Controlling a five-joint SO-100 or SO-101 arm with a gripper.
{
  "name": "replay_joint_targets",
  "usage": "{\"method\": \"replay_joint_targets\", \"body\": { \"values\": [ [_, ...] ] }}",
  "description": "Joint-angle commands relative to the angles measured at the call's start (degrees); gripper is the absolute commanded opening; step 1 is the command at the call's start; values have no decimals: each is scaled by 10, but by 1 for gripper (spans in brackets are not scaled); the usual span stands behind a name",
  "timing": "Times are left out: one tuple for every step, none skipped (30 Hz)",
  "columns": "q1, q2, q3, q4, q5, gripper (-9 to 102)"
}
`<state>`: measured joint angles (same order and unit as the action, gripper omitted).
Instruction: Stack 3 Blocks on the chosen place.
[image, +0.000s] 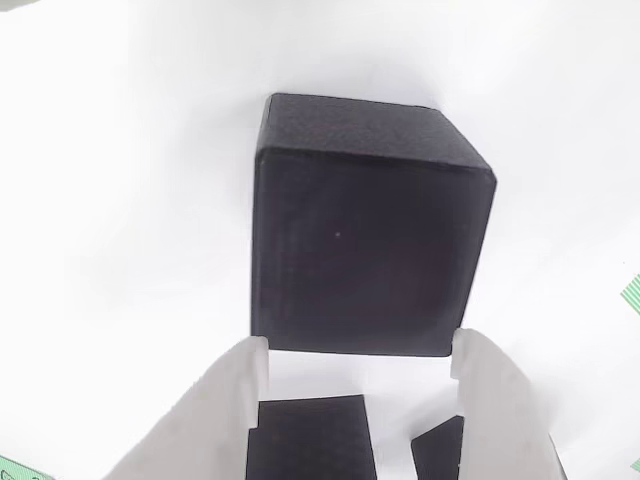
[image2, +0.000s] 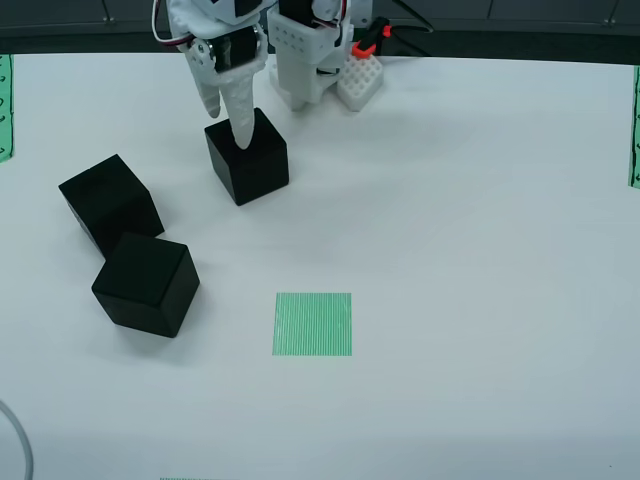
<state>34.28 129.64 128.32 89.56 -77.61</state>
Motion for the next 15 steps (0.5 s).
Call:
{"method": "replay_joint_targets", "body": {
  "values": [
    [35, 14, -6, 6, -45, 21],
    [48, 14, -7, 6, -62, 22],
    [59, 14, -7, 6, -75, 25],
    [69, 14, -4, 6, -91, 30],
    [77, 14, -2, 6, -107, 32],
    [82, 14, -1, 6, -111, 33],
    [83, 14, 1, 6, -113, 33],
    [82, 13, 2, 6, -113, 33],
    [79, 12, 4, 6, -113, 33],
    [76, 11, 6, 6, -113, 34],
    [70, 11, 10, 6, -113, 34],
    [63, 11, 15, 6, -113, 35],
    [55, 11, 22, 6, -113, 36],
    [48, 11, 28, 6, -113, 36],
    [40, 9, 33, 6, -113, 38]
  ]
}}
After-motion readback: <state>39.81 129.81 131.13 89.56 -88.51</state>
